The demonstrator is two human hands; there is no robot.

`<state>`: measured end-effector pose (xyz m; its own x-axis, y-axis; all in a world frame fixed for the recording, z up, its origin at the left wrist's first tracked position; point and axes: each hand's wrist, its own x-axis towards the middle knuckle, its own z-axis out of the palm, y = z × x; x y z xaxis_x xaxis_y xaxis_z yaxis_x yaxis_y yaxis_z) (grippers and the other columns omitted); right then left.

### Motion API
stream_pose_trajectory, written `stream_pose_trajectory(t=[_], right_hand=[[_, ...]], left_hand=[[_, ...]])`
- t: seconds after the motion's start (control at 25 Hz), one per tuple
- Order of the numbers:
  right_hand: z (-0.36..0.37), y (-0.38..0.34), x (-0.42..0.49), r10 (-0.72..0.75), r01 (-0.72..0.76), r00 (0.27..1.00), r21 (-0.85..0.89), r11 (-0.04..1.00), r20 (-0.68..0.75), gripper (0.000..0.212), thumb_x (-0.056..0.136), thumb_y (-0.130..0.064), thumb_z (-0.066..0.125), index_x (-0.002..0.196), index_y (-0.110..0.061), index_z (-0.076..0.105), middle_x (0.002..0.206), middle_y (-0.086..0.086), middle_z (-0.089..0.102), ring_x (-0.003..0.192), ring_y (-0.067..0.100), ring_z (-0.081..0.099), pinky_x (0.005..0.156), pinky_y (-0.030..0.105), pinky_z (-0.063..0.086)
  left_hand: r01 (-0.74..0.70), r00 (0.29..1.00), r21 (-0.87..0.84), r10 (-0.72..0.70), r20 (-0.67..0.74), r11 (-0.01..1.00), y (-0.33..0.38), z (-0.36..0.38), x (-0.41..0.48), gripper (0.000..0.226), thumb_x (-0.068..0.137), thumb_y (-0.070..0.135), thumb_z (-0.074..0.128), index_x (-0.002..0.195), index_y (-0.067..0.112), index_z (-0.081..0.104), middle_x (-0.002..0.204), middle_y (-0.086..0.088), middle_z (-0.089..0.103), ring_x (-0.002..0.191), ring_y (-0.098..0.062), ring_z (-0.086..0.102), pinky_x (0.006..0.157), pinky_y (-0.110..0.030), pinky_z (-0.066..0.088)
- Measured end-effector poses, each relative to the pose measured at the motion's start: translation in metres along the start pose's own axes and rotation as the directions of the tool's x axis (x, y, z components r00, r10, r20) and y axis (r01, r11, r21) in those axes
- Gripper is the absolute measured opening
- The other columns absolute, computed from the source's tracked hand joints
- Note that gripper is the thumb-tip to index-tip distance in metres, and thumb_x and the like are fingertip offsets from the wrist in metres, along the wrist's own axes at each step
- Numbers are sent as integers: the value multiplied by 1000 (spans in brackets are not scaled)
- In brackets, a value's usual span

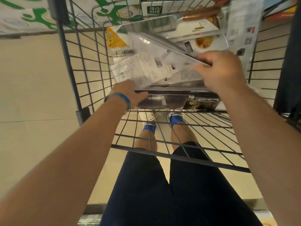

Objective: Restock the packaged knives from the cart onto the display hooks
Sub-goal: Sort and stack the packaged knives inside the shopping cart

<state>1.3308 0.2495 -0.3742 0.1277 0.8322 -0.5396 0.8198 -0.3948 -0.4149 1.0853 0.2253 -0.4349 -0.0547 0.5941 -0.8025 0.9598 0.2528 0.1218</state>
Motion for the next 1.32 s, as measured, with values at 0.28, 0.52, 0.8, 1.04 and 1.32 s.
stream_pose_trajectory(t=[0.28, 0.52, 0.8, 1.04, 1.32], right_hand=[[9, -5, -20, -65, 74, 988, 57, 996, -143, 31, 100, -20, 62, 129, -24, 71, 114, -1, 76, 98, 12, 65, 83, 29, 54], [-5, -9, -38, -349, 385, 915, 177, 906, -201, 35, 93, -11, 71, 126, -21, 70, 120, -12, 67, 127, 13, 49, 111, 38, 41], [-20, -3, -60, -498, 505, 848, -12, 863, -182, 39, 88, 0, 69, 120, -22, 73, 144, 8, 59, 144, 42, 33, 120, 51, 27], [-25, -26, -90, 363, -586, 805, 723, 364, 470, 30, 106, -38, 48, 116, -20, 69, 112, 13, 73, 103, 26, 71, 69, 29, 57], [-58, -56, -148, 95, -509, 854, 783, 357, 512, 32, 94, -19, 72, 124, -14, 68, 114, 21, 75, 100, 36, 75, 82, 54, 61]], left_hand=[[-192, 980, 339, 196, 21, 921, 4, 3, 5, 39, 96, 48, 53, 124, 22, 60, 120, -5, 55, 111, -29, 54, 93, -43, 47], [243, 944, -911, 295, 144, -334, 2, -39, -16, 78, 93, 69, 12, 122, 14, 59, 125, -12, 67, 117, -30, 62, 98, -45, 48], [440, 715, -892, 559, 420, 108, 4, -57, -62, 66, 57, 31, 94, 104, -3, 63, 78, -16, 68, 58, -21, 70, 52, -27, 58], [299, 851, -953, 440, 288, 46, 30, -42, -140, 38, 92, 4, 58, 129, -4, 55, 111, -26, 63, 92, -34, 65, 81, -46, 59], [110, 882, -978, 436, 179, 179, 33, -73, -216, 32, 99, 7, 52, 130, -2, 54, 109, -17, 66, 90, -24, 67, 84, -37, 59]])
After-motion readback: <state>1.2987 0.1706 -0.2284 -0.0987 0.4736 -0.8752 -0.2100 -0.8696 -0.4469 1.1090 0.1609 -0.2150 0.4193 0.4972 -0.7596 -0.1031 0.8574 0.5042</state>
